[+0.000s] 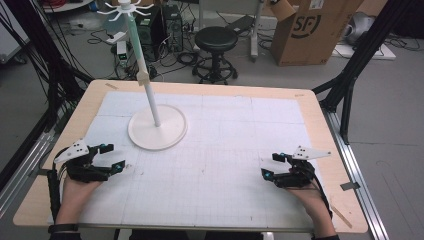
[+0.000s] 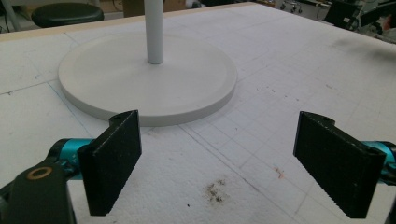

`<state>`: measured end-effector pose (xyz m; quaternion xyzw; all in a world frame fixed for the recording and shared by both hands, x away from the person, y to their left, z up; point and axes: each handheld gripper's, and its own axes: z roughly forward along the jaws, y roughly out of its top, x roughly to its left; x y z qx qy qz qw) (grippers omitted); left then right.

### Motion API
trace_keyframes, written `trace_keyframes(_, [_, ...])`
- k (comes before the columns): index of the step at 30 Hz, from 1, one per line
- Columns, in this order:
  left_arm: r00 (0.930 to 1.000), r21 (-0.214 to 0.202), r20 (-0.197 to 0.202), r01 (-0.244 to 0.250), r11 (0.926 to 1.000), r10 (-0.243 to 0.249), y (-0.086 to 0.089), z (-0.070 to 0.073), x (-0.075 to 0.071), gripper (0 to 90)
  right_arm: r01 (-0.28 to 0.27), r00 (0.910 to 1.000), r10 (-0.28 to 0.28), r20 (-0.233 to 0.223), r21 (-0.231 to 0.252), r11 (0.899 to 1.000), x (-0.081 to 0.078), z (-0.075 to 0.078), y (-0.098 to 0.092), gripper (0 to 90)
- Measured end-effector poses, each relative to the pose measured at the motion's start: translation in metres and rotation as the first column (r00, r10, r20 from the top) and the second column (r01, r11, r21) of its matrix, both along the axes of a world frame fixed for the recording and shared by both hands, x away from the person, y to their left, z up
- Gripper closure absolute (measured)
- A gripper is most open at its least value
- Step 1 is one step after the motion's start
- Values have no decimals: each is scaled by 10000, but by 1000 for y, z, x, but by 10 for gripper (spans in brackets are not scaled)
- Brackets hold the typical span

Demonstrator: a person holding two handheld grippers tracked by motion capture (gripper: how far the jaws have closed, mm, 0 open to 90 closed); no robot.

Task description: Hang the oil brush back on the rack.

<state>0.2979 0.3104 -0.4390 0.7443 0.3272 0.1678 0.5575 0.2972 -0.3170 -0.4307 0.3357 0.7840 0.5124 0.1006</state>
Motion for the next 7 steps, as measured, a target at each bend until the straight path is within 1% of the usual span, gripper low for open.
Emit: trace_keyframes(7, [10000, -27, 20, -41, 10000, 41, 1, 0, 0, 158, 83, 10000, -83, 1, -225, 9997, 0, -2, 1, 172])
